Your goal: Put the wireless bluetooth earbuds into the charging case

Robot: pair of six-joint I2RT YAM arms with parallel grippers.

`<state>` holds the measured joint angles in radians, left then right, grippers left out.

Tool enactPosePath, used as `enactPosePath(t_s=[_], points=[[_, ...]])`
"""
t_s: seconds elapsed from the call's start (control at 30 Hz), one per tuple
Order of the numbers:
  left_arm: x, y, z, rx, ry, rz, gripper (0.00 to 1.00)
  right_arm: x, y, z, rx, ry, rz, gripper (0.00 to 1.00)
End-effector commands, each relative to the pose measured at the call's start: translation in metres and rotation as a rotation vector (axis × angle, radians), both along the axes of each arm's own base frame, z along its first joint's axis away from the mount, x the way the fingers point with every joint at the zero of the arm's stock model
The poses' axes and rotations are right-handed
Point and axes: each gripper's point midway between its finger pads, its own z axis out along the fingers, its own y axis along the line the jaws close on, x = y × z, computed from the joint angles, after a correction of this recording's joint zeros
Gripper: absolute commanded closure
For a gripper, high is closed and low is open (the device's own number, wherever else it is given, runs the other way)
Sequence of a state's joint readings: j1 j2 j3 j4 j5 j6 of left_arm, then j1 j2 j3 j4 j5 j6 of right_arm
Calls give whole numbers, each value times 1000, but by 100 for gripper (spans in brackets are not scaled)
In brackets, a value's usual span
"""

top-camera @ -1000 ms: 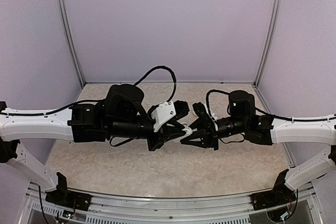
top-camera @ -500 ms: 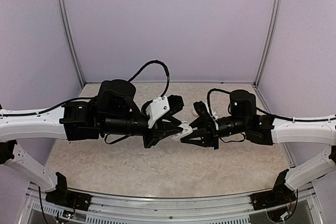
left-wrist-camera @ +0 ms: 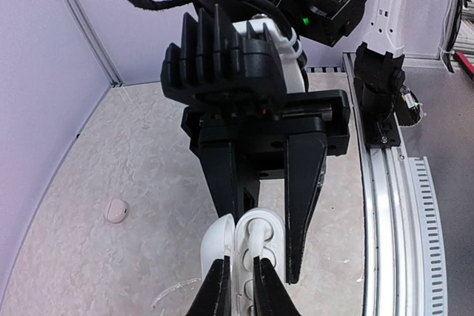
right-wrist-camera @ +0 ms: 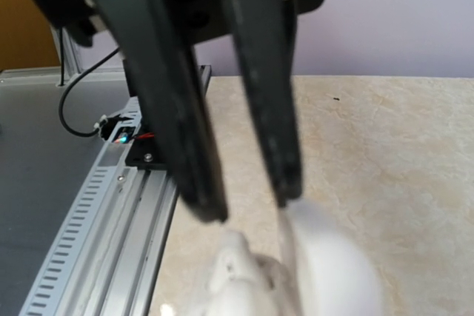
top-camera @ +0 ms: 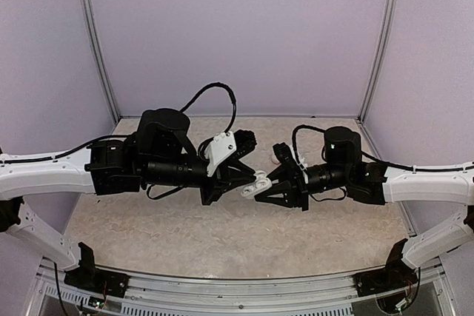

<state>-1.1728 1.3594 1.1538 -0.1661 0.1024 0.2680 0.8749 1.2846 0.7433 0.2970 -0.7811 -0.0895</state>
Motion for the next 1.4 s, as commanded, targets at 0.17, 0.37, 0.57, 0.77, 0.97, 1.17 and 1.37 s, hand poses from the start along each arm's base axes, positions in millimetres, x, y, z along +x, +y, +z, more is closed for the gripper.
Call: enactPosePath(t_s=[0.17,0.37,0.57,0.77,0.97,1.17,1.37], points=[[-3,-7,7,-24,9,-31,87,-3,2,8,26,-27,14,100],[-2,-12,-3,-2,22,-39,91,-3,3,10,29,-28,21,100],[-2,-14,-20,46,42,-45,96,-3,3,13,35,-33,23,100],[1,-15,-25,72,46,-33,97,-4,3,11,33,-32,21,100],[3,-1,5,10,-10,-2,91,-3,1,6,22,-28,8,100],[6,19,16,-34,-24,28,91,-1,0,4,22,-23,2,100],[15,32,18,-95,34,37,67,-2,-1,9,32,-32,5,100]])
